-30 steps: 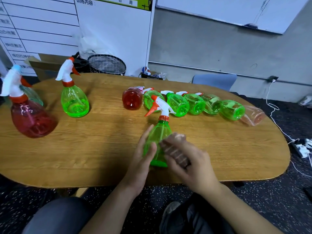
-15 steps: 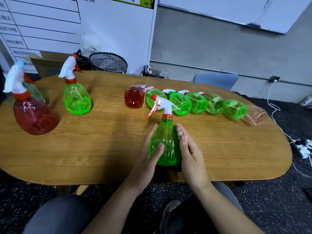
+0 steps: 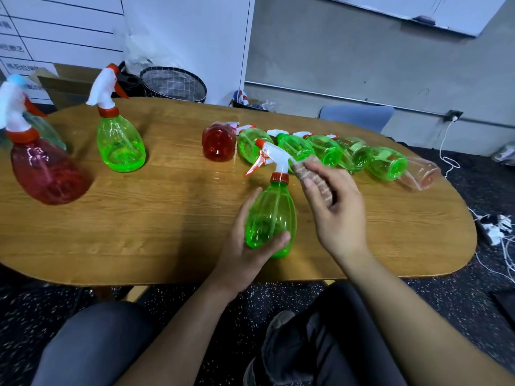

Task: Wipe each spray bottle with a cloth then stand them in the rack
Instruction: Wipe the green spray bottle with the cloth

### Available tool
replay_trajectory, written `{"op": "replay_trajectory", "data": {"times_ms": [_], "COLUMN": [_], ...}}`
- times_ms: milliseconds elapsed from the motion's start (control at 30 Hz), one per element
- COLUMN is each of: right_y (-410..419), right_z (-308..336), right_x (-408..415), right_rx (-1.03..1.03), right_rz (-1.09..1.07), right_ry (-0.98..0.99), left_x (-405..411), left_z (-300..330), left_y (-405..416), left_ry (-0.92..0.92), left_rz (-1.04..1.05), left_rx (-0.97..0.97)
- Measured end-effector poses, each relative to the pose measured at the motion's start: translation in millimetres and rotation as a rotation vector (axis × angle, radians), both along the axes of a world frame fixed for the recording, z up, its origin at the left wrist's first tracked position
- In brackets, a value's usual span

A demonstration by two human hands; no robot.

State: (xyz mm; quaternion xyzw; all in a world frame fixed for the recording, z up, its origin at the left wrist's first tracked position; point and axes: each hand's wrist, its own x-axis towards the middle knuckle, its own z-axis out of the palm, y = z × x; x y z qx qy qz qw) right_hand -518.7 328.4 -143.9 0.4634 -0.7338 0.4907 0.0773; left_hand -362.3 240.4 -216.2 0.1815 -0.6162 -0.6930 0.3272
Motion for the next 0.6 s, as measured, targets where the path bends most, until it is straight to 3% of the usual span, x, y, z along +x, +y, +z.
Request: {"op": "replay_trajectory", "data": {"times_ms": [133,300,433,600], "right_y": [-14.0,-14.8,-20.2,-24.6], "right_z": [15.8,21.9,33.3,31.7], "right_x": [-7.8,-12.8,-26.2,-18.7], "right_rx": [0.187,0.291,0.267,0.296], "right_rz": [-0.046,0.172,-0.021,0.095], "right_ry": [0.22,0.325,0.403,0.448], "left_x": [0.4,0.8,0.9,2.5], "left_z": [-1.9,-3.2,-3.4,-3.2], "left_y": [0.5,-1.7,-1.3,-0.9], "left_ry": [-0.008,-0.026,-0.062,-0.062], "left_rz": [-0.006,-0.015,-0.005,-0.008], "left_rx": [-0.025,-0.009,-0.082,-0.093]}}
